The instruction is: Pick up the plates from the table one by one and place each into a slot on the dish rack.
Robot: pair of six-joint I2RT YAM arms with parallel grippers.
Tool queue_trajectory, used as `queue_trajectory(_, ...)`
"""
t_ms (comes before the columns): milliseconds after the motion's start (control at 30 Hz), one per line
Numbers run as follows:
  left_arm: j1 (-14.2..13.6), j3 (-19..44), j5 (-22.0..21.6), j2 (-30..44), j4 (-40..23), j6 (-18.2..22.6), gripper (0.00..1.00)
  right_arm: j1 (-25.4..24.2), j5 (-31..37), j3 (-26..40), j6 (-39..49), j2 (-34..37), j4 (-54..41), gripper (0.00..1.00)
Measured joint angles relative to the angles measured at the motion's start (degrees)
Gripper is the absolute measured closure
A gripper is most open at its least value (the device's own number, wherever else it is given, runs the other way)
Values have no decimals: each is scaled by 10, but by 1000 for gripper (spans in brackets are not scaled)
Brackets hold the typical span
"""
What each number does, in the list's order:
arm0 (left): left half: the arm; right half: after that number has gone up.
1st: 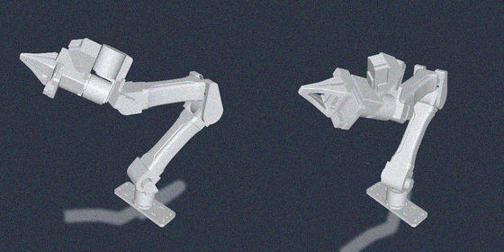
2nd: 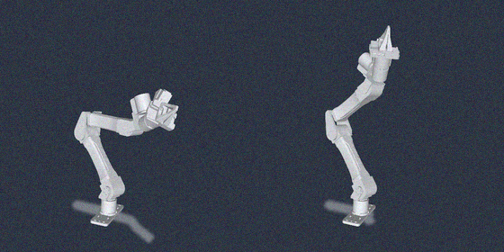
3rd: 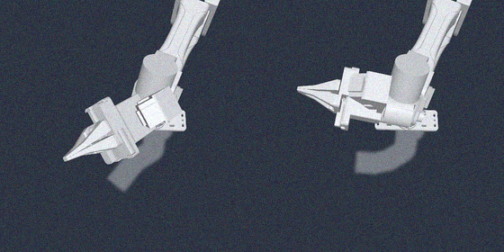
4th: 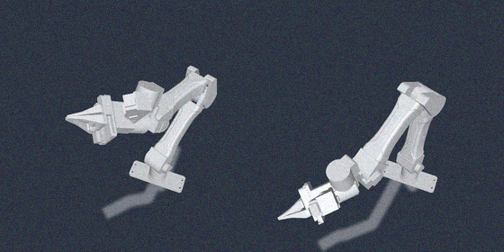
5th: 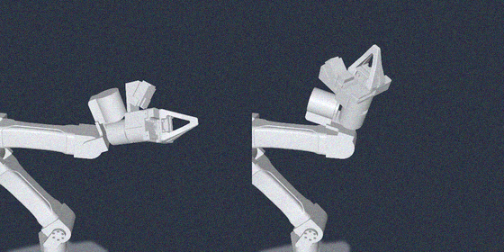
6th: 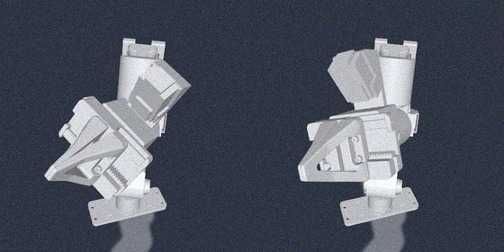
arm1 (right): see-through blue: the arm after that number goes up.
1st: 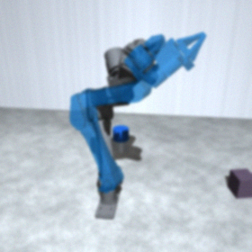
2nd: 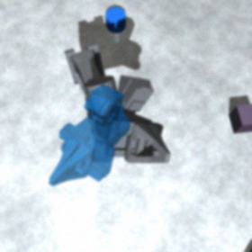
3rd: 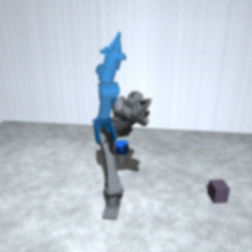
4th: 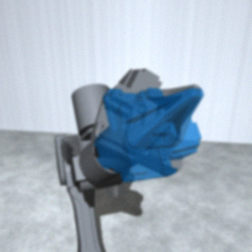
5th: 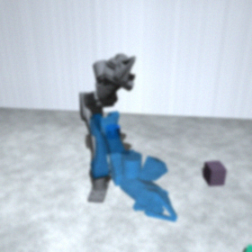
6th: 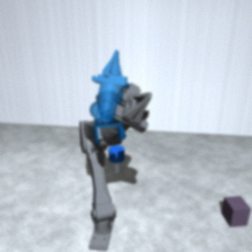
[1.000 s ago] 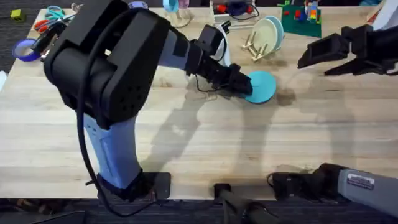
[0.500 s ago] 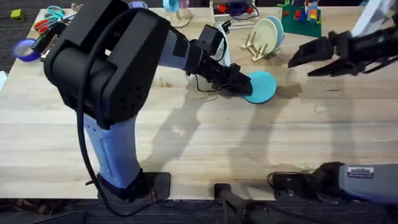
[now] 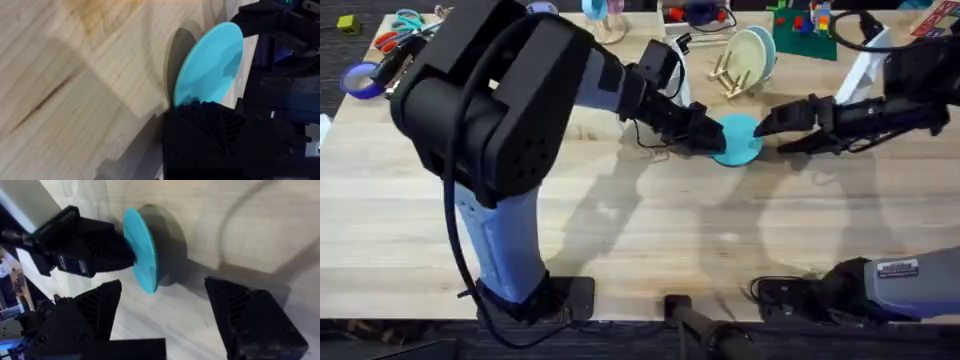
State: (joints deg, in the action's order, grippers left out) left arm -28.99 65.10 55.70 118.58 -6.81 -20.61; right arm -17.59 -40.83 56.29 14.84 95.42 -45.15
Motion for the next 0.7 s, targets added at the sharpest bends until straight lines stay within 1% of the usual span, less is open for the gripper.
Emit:
queue_trajectory(133, 0, 0, 0, 0, 0, 0, 958, 19, -6, 0, -3, 17, 33, 8)
queue_trajectory(433, 0, 0, 0, 0, 0, 0, 958, 57, -4, 0, -52, 18, 85, 8)
queue_trajectory(467, 0, 0, 0, 0, 0, 0, 958, 62, -3, 0, -55, 19, 90, 19)
queue_trajectory(567, 0, 0, 0, 0, 0, 0, 958, 81, -8, 0, -61, 23, 98, 74)
queue_trajectory(633, 0, 0, 0, 0, 0, 0, 959, 92, -10, 0, -63, 25, 98, 130)
queue_trajectory(667, 0, 0, 0, 0, 0, 0, 958, 96, -11, 0, -63, 26, 98, 174)
queue_trajectory(700, 0, 0, 0, 0, 0, 0, 958, 97, -11, 0, -64, 26, 98, 250)
